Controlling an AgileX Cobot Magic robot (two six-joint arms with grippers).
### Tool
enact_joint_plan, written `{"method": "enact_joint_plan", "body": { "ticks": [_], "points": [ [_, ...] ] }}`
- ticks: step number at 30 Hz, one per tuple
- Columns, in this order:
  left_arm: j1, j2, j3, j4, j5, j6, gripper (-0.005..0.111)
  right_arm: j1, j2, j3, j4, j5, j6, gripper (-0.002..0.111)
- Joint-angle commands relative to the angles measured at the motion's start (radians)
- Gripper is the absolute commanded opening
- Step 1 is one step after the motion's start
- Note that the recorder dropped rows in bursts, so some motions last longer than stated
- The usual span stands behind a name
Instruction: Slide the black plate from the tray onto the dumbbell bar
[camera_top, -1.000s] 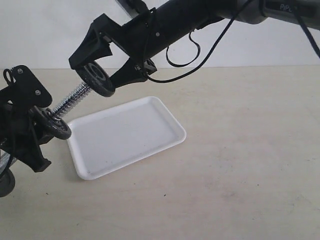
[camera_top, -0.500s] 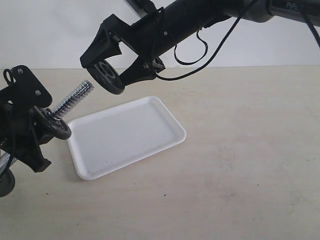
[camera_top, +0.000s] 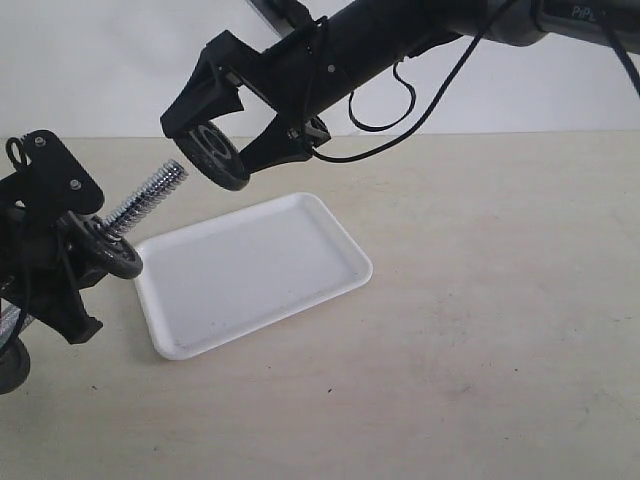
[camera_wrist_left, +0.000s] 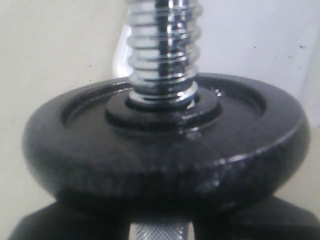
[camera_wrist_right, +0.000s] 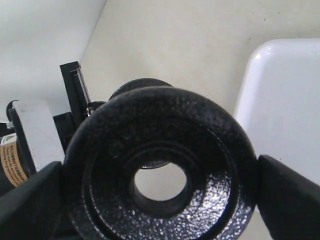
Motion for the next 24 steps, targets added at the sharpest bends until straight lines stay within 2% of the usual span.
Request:
{"method": "enact_joint_plan", "body": {
  "ticks": [1,8,24],
  "points": [
    [0.002,-0.04,-0.032,0.025,-0.577,-0.012,0.004,0.007,-0.027,-0.013,0.064,0.006,-0.035,0.0],
    [0.002,-0.04,-0.032,0.013,-0.577,-0.021,0.004,0.04,-0.005,-0.013,0.077,0.006,-0.044,0.0],
    [0.002,-0.04,-0.032,0.013,-0.573,-0.046,0.004,0.044,0.017,-0.013,0.103,0.006,-0.045,0.0]
  ]
}}
